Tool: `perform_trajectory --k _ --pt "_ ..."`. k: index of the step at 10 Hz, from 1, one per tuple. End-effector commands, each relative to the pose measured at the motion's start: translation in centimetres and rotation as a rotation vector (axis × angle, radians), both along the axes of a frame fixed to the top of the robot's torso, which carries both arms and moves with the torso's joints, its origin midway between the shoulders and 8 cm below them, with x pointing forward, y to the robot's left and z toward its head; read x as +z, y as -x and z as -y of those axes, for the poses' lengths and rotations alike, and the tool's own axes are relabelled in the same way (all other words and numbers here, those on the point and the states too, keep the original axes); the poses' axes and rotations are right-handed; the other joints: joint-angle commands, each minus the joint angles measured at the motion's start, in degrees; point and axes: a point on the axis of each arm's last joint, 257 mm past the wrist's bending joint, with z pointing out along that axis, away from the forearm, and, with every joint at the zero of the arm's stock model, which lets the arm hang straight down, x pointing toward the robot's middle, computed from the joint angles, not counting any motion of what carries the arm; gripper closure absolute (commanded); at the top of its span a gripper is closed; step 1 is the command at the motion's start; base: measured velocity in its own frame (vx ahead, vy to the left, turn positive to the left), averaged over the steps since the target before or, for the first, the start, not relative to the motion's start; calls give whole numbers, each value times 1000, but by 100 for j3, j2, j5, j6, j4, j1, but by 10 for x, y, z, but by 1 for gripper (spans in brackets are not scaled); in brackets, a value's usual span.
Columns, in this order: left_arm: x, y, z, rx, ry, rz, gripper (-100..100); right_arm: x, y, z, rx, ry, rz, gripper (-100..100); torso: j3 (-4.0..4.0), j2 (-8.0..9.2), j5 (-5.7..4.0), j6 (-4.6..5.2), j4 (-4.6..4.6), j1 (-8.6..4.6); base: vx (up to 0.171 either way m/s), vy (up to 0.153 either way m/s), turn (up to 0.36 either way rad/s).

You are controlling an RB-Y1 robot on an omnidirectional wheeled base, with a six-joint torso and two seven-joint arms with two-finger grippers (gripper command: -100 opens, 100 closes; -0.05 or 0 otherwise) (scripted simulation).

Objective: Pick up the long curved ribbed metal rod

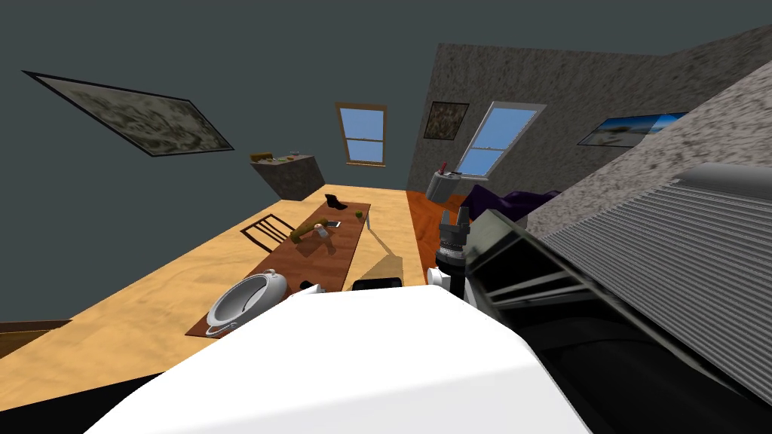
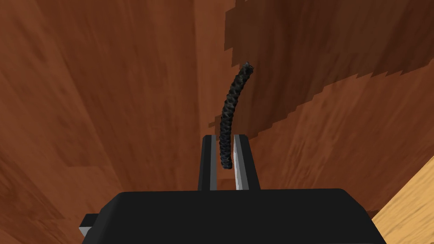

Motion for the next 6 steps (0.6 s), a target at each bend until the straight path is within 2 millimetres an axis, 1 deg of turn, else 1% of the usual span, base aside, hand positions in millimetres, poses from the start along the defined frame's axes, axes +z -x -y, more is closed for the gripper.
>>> perform_trajectory --k 1,2,4,5,6 --pt "9 -10 -15 -4 -2 2 100 0 0 0 0 0 0 0 0 0 0 0 0 0 -20 -65 21" --pt "11 -13 -19 -5 -2 2 100 0 0 0 0 0 0 0 3 5 -5 1 2 -20 -29 -81 34" --pt "11 -13 -19 -5 -2 2 100 0 0 0 0 0 0 0 5 9 -3 2 1 -22 -20 -37 2" --pt "19 -20 -30 -9 -2 2 100 0 0 0 0 0 0 0 3 6 -2 2 1 -12 -23 -48 21" --pt "18 -15 -29 -7 0 -7 100 0 0 0 0 0 0 0 4 6 -4 3 2 -17 -19 -47 12"
